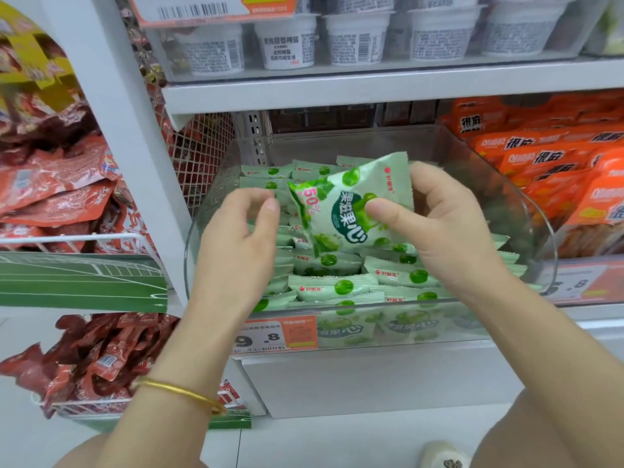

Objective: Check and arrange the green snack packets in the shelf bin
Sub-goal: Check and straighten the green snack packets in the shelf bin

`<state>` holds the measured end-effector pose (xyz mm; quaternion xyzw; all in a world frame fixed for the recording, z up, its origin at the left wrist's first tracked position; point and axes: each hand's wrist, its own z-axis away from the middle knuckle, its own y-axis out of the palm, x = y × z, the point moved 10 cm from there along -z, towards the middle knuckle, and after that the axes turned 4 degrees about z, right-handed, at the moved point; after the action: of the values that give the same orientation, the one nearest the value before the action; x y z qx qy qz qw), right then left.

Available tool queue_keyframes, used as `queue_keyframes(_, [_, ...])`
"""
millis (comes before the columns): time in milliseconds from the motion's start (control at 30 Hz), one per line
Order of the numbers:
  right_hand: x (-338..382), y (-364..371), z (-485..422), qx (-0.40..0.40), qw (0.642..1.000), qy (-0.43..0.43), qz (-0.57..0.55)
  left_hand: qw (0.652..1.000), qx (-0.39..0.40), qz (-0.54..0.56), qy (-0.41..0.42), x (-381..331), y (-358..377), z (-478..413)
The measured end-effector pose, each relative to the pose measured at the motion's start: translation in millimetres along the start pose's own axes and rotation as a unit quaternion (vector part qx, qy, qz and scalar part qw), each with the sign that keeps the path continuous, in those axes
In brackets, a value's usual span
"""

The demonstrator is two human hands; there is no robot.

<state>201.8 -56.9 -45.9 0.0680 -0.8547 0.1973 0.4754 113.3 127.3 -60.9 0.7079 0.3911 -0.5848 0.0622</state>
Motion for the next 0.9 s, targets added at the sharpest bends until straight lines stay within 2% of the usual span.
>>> queue_keyframes(233, [6, 20, 3, 0.064, 0.985, -0.051, 0.149, 0.999, 0.001, -0.035, -0.010, 7, -5, -2])
queue_keyframes(367, [21, 39, 1, 0.110, 0.949, -0.123, 0.269, 1.000, 0.006, -0.025, -0.005, 2, -4, -1])
queue_keyframes(467, [23, 50, -4, 0.156, 0.923, -0.134, 0.325, 1.000, 0.011, -0.009, 0.008, -3, -3, 1])
queue_keyframes(700, [25, 53, -7, 0.173, 0.905, -0.138, 0.362, 0.998, 0.032, -0.027, 0.051, -11, 3, 2])
queue_keyframes(834, [17, 83, 4, 0.234, 0.864, -0.156, 0.418, 0.998, 0.031, -0.027, 0.051, -9, 2, 0])
queue_keyframes(900, [16, 84, 5, 0.231, 0.865, -0.155, 0.417, 0.998, 0.037, -0.030, 0.052, -8, 1, 1])
